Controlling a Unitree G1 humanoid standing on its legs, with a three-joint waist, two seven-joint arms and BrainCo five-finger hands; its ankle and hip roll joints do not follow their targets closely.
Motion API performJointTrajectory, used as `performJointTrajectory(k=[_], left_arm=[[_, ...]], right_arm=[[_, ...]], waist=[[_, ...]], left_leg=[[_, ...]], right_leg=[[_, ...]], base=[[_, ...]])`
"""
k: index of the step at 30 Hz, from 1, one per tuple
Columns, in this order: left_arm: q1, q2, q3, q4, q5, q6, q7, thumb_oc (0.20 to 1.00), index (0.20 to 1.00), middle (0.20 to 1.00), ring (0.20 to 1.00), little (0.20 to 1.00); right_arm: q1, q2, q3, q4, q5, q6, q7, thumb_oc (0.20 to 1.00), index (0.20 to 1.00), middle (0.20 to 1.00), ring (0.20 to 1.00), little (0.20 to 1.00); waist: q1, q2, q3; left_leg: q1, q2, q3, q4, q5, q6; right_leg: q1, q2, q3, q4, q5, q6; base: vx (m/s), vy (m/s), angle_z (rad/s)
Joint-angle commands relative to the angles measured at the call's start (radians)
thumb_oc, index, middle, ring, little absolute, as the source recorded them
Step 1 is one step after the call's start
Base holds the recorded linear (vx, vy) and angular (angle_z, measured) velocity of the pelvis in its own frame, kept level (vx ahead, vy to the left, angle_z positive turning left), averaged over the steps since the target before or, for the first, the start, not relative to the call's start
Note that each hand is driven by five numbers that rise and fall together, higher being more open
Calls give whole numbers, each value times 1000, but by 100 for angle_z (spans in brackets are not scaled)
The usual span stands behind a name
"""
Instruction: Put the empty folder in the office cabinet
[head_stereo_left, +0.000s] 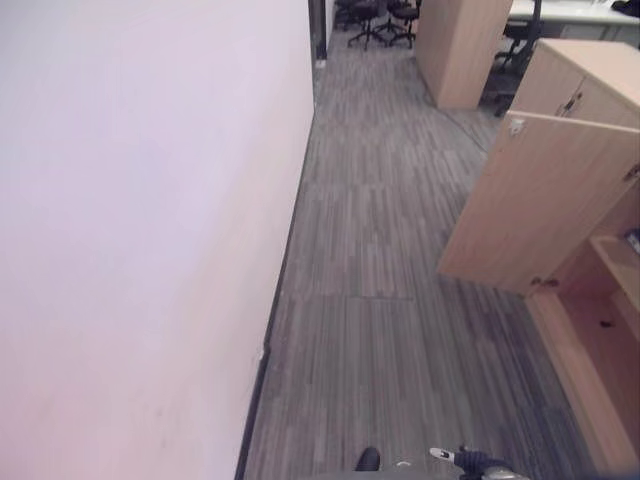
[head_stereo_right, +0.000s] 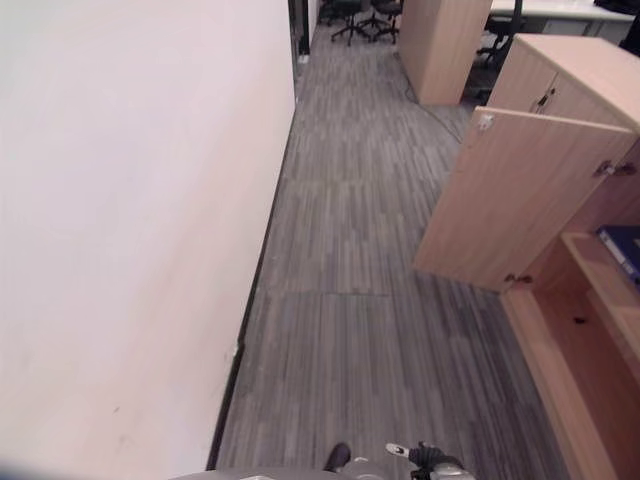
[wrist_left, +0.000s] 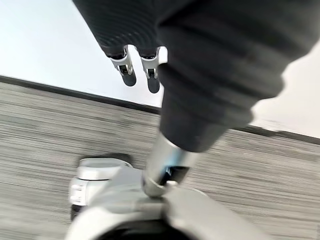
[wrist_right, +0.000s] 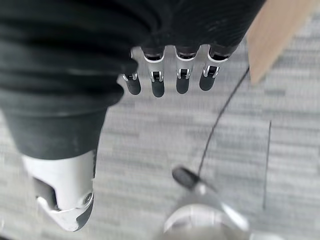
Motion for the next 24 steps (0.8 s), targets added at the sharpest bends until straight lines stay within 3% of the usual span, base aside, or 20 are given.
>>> performJointTrajectory(k=[1, 3, 4, 7, 9, 10, 11, 12, 15, 19, 20, 24], left_arm=[[-35, -6, -22, -41, -25, -12, 4, 1000, 1000, 1000, 1000, 1000], [-50, -3, -32, -55, -24, -13, 15, 1000, 1000, 1000, 1000, 1000], [-56, 2, -33, -56, -27, -15, 18, 1000, 1000, 1000, 1000, 1000], [-52, 4, -27, -54, -40, -17, 19, 1000, 1000, 1000, 1000, 1000], [-48, 3, -31, -49, -34, -18, 21, 1000, 1000, 1000, 1000, 1000], [-49, 2, -33, -47, -31, -19, 22, 1000, 1000, 1000, 1000, 1000], [-49, 2, -33, -47, -31, -19, 22, 1000, 1000, 1000, 1000, 1000], [-48, 1, -35, -38, -29, -21, 20, 1000, 1000, 1000, 1000, 1000], [-50, -5, -37, -18, -29, -20, 18, 1000, 1000, 1000, 1000, 1000], [-28, -19, -26, 10, -13, -18, 13, 1000, 1000, 1000, 1000, 1000], [-25, -16, -24, 12, -8, -18, 14, 1000, 1000, 1000, 1000, 1000], [-28, -10, -17, 6, -10, -19, 14, 1000, 1000, 1000, 1000, 1000]], right_arm=[[-40, -8, 20, 39, 17, 4, -13, 1000, 1000, 1000, 1000, 1000], [-39, -16, 16, 41, 22, 10, -14, 1000, 1000, 1000, 1000, 1000], [-30, -16, 15, 38, 29, 10, -13, 1000, 1000, 1000, 1000, 1000], [-22, -17, 20, 33, 28, 8, -14, 1000, 1000, 1000, 1000, 1000], [-16, -18, 31, 31, 18, 5, -10, 1000, 1000, 1000, 1000, 1000], [-15, -17, 34, 31, 13, 5, -10, 1000, 1000, 1000, 1000, 1000], [-15, -17, 34, 31, 13, 5, -10, 1000, 1000, 1000, 1000, 1000], [-9, -19, 37, 31, 1, 0, -9, 1000, 1000, 1000, 1000, 1000], [0, -21, 30, 30, -5, -4, -11, 1000, 1000, 1000, 1000, 1000], [25, -19, -3, 35, -7, -2, -3, 1000, 1000, 1000, 1000, 1000], [32, -14, -11, 38, -7, 3, 0, 1000, 1000, 1000, 1000, 1000], [26, -3, -24, 37, 5, 6, 2, 1000, 1000, 1000, 1000, 1000]], waist=[[11, -2, 76], [25, -17, 97], [35, -37, 105], [53, -52, 110], [66, -57, 111], [72, -56, 110], [72, -58, 110], [91, -29, 112], [98, -2, 113], [78, 28, 65], [67, 29, 43], [57, 24, 25]], left_leg=[[-73, 83, 50, 118, 116, -11], [-171, 91, 53, 301, 163, -6], [-256, 101, 76, 306, 130, 25], [-337, 80, 74, 243, 86, 48], [-354, 55, 50, 52, 72, 54], [-373, 44, 31, -61, 121, 56], [-370, 42, 32, -66, 123, 56], [-385, 39, -80, -309, 255, 18], [-388, 38, -177, -450, 311, -15], [-333, 21, -198, -473, 303, -21], [-304, -1, -176, -473, 279, -7], [-263, -49, -135, -473, 232, 33]], right_leg=[[-10, -28, 85, 10, 40, 96], [22, -22, 104, 3, 14, 67], [54, -29, 141, -10, -2, 65], [86, -40, 182, -31, -7, 75], [108, -61, 209, -47, -11, 99], [106, -68, 214, -50, -4, 99], [107, -70, 214, -50, -5, 99], [147, -56, 251, -61, -20, 109], [174, -52, 309, -56, -42, 119], [180, -93, 354, -65, -43, 157], [168, -126, 371, -57, -41, 174], [147, -185, 410, -40, -30, 210]], base=[[106, -170, -15], [165, -153, -68], [252, -85, -85], [168, 37, -76], [145, 128, -94], [80, 108, -62], [216, 185, -33], [335, 186, -35], [298, 186, -66], [279, 304, -92], [249, 294, -93], [170, 254, -21]])
